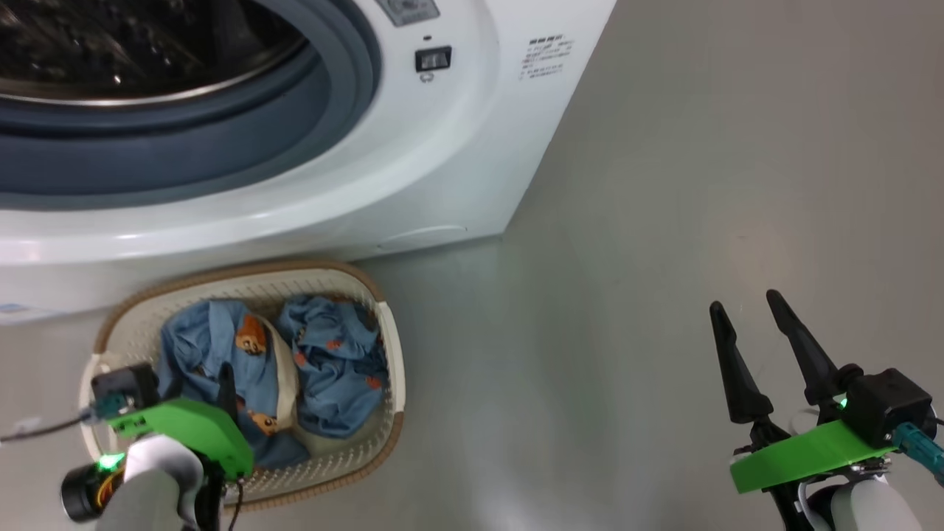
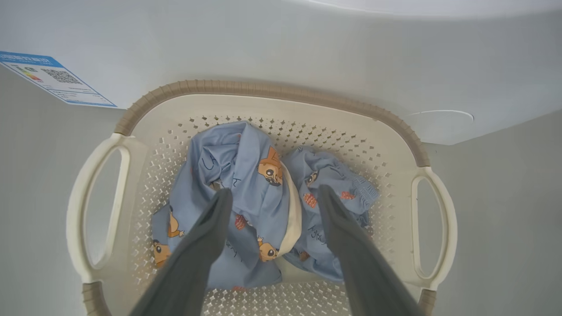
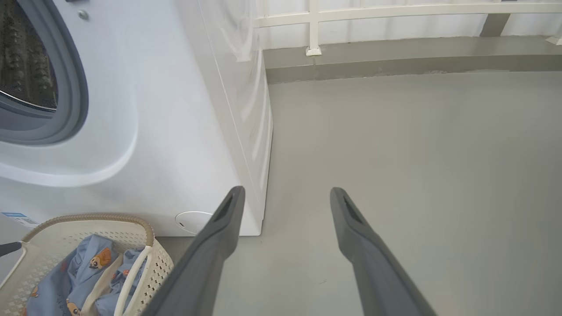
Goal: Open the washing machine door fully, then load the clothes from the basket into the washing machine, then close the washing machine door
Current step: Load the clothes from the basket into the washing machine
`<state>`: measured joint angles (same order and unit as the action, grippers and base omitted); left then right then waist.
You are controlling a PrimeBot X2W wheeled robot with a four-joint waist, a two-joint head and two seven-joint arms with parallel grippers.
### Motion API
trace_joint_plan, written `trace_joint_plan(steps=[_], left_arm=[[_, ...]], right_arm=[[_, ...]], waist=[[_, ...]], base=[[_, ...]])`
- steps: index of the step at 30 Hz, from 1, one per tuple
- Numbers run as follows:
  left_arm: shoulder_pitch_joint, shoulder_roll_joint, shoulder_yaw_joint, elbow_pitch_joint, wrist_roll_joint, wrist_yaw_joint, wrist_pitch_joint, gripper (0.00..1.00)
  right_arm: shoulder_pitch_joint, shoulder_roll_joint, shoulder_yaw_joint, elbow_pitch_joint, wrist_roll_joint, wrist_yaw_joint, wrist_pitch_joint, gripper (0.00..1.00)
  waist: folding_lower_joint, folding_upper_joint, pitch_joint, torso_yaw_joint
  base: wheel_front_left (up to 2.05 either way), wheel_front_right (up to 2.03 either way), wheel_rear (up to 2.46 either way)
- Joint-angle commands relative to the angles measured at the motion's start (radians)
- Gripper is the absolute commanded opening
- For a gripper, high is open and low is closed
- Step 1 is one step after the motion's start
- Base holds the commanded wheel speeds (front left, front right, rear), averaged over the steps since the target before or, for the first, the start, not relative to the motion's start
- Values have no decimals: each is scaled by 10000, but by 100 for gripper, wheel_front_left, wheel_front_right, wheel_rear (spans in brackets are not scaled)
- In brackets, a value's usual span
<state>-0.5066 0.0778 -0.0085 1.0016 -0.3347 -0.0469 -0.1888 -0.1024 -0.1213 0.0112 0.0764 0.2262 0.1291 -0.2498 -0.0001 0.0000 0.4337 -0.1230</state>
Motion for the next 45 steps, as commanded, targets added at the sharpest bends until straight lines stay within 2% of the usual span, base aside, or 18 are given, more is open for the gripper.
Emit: trace_joint_plan(steps=[1,7,14,20,45], left_arm=[[-430,354,308,284,-121,-85,4,100],[-1697,439,483,1620,-514,-204,415,100],[-2625,371,684,2368,-869,-107,487,100],[-2890,346,723,2631,-993,70,596,100],[-3447,326,561,2874,-1285,193,443,100]], right_arm=[[-179,-178,270,-247,143,16,-120,100],[-682,-377,383,-404,264,16,-120,100],[-974,-570,346,-509,331,16,-120,100],[-1121,-667,258,-643,363,16,-120,100],[-1210,-743,-80,-844,421,16,-120,100]], waist=[[1,0,900,-139],[1,0,2026,-257],[1,0,2948,-246],[1,0,3372,-268],[1,0,4030,-383]], base=[[0,0,0],[0,0,0],[0,0,0],[0,0,0],[0,0,0]])
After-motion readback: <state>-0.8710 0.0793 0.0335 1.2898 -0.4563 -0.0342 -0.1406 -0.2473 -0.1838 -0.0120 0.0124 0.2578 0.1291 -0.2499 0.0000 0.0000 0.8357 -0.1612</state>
